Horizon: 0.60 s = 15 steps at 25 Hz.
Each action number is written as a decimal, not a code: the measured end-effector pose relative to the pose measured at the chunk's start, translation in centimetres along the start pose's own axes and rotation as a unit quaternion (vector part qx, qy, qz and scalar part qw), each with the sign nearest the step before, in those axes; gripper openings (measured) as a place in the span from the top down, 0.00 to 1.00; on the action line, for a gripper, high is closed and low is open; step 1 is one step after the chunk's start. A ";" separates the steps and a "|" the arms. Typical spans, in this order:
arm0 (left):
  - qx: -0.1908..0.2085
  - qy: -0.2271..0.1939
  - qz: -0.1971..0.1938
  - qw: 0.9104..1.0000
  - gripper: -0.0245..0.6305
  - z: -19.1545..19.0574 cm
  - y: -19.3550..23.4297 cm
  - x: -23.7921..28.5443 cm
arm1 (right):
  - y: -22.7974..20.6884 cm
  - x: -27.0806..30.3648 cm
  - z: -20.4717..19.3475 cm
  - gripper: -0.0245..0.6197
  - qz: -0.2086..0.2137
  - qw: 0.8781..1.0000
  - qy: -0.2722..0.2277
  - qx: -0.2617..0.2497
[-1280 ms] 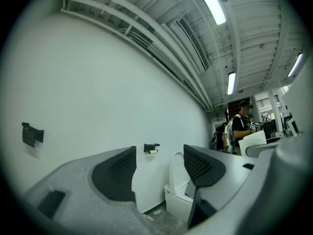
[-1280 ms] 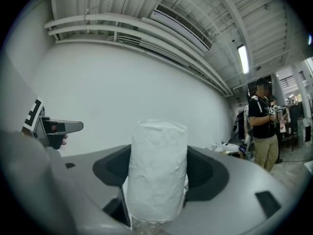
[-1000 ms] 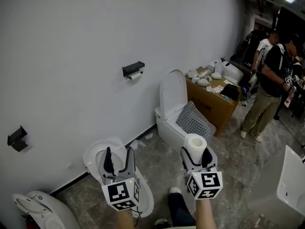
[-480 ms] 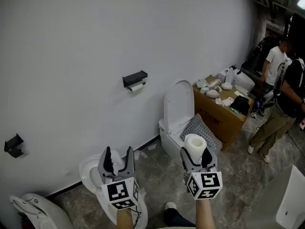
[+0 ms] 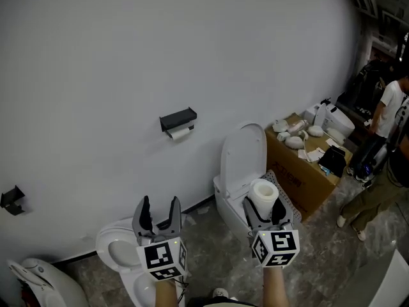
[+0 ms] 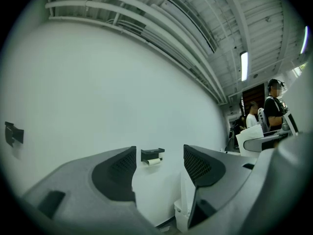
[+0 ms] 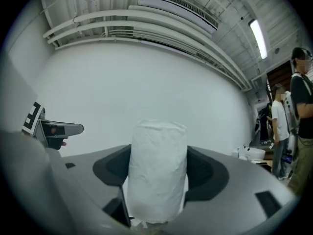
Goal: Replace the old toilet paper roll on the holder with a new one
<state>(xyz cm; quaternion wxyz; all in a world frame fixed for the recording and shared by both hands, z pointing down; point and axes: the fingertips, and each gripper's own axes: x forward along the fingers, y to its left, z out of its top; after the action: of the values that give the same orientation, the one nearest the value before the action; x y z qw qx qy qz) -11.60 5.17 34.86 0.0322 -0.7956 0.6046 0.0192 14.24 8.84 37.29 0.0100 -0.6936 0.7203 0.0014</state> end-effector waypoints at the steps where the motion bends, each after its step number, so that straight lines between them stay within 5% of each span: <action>1: 0.000 0.001 0.003 1.000 0.53 -0.1 -0.1 0.7 | -0.4 0.8 -0.2 0.47 0.001 1.000 0.001 0.001; 15: 0.017 0.016 0.024 0.999 0.53 -2.0 0.9 10.6 | -4.9 11.2 -2.1 0.47 0.005 1.000 0.015 0.008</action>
<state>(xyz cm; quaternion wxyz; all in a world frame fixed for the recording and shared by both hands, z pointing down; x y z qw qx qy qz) -9.66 -5.37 36.07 0.0354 -0.7807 0.6239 -0.0026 18.69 -2.55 39.27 0.0046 -0.6900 0.7237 -0.0153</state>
